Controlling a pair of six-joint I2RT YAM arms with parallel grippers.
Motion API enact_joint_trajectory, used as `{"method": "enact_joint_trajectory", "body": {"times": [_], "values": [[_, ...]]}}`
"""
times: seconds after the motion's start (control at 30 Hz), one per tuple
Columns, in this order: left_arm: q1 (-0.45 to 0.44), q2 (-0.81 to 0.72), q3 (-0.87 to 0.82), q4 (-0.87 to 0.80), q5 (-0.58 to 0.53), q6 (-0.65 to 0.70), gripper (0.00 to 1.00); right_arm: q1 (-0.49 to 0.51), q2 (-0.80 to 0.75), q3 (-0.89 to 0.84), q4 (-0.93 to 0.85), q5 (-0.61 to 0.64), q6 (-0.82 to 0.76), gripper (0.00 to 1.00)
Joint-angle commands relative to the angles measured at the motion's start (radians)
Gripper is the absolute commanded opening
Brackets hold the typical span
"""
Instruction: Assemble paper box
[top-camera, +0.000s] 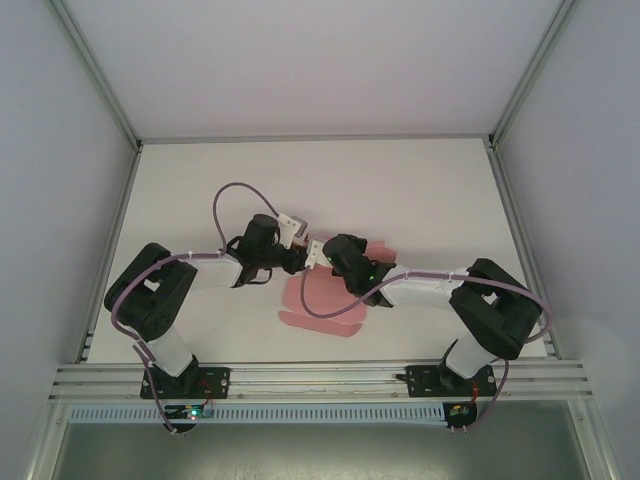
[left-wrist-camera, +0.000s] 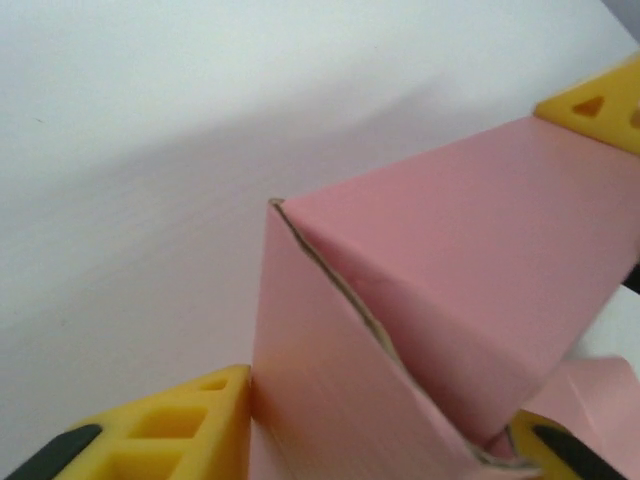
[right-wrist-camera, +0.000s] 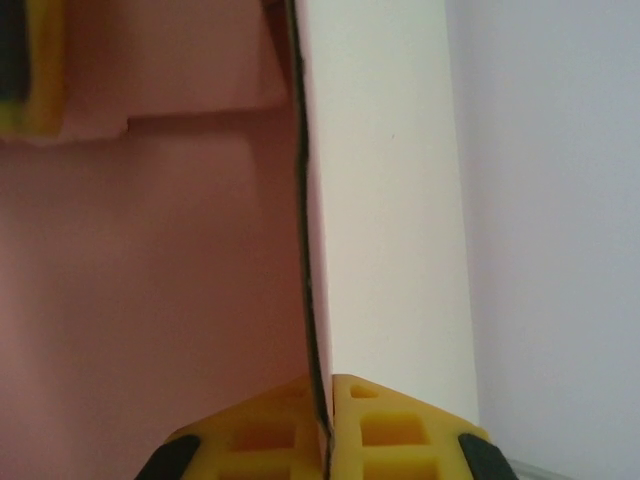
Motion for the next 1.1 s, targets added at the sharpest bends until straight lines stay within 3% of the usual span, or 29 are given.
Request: {"method": "enact_joint_trajectory", "body": {"times": [0.0,0.13,0.3,0.57,0.7,0.8,1.0,1.07], "values": [[0.001,0.029,-0.004,0.081,-0.217,-0.029,0.29,0.037,-0.007,-0.023,-0.004,-0.095,0.075,0.00],[-0.012,0.046,0.022,0.004,-0.345,-0.009,0.22,0.038,-0.018,-0.023,-0.014,-0.077,0.069,0.00],[-0.050,0.081,0.071,-0.126,-0.609,-0.017,0.19,0.040,-0.064,-0.009,-0.071,-0.098,0.087,0.00],[-0.089,0.097,0.021,-0.076,-0.805,-0.040,0.17,0.046,-0.152,-0.012,-0.158,-0.162,0.101,0.00],[-0.137,0.100,0.030,-0.064,-0.898,0.004,0.02,0.060,-0.160,-0.004,-0.171,-0.179,0.123,0.00],[-0.158,0.096,0.030,-0.028,-0.891,0.040,0.00,0.062,-0.177,0.015,-0.184,-0.217,0.196,0.00],[-0.162,0.064,-0.105,0.252,-0.691,0.098,0.00,0.024,-0.332,-0.039,-0.234,-0.256,0.327,0.34],[-0.161,0.075,-0.137,0.332,-0.638,0.105,0.00,-0.008,-0.435,-0.074,-0.246,-0.305,0.383,0.51]]}}
